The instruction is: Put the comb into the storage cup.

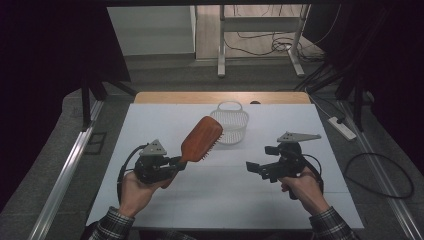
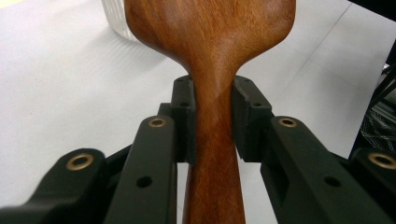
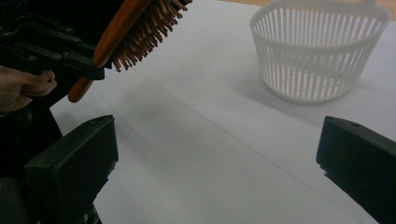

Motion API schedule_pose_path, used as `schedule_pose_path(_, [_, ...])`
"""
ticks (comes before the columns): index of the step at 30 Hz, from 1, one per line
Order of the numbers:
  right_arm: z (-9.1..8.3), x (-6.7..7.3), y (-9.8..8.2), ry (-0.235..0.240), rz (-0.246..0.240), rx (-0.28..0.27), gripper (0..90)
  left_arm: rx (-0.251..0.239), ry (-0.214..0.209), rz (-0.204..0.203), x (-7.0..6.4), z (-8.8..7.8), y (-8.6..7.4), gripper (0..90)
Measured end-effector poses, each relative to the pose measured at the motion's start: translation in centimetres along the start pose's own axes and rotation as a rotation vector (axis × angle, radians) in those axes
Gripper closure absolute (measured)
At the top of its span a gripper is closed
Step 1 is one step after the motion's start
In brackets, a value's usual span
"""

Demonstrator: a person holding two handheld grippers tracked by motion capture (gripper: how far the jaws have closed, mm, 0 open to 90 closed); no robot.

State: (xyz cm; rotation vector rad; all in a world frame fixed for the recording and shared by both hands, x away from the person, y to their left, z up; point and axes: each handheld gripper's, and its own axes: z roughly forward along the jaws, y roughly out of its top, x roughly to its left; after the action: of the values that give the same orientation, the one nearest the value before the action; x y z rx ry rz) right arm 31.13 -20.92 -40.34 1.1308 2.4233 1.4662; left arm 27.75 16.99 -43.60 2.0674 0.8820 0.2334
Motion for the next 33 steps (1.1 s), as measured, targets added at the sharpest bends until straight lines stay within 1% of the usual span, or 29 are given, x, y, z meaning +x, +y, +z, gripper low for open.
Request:
schedule_pose_path(2, [0.1,0.1,0.1,-0.003,-0.006,0.003,0.0,0.002,-0.003,-0.001,0.0,0.1,0.1,72.6])
schedule_pose_path(3, [0.4,0.2,0.4,-0.007,-0.015,0.017,0.0,0.001,0.000,0.003,-0.1,0.1,0.1,72.6])
schedule_pose_path(4, [0.6,0.3,0.5,-0.010,-0.018,0.021,0.0,0.000,0.001,0.004,-0.1,0.2,0.2,72.6])
schedule_pose_path(8, [1.0,0.5,0.9,-0.016,-0.019,0.031,0.0,-0.001,0.002,0.007,-0.2,0.4,0.3,72.6])
schedule_pose_path(10, [1.3,0.8,1.2,-0.031,-0.014,0.038,0.0,-0.001,0.003,0.011,-0.3,0.6,0.3,72.6])
schedule_pose_path(14, [1.7,1.0,1.8,-0.035,-0.002,0.039,0.0,-0.004,0.005,0.016,-0.5,0.8,0.5,72.6])
schedule_pose_path(17, [2.1,1.2,2.2,-0.019,0.008,0.044,0.0,-0.002,-0.002,0.019,-0.6,1.0,0.6,72.6])
schedule_pose_path(20, [2.4,1.4,2.5,-0.007,0.016,0.047,0.0,0.005,-0.020,0.019,-0.6,1.2,0.7,72.6])
schedule_pose_path(27, [3.4,1.6,3.2,0.017,0.025,0.056,0.0,0.013,-0.015,0.028,-0.8,1.6,0.8,72.6])
schedule_pose_path(33, [4.3,1.8,3.9,0.039,0.045,0.066,0.0,0.003,-0.011,0.028,-0.8,1.7,0.9,72.6])
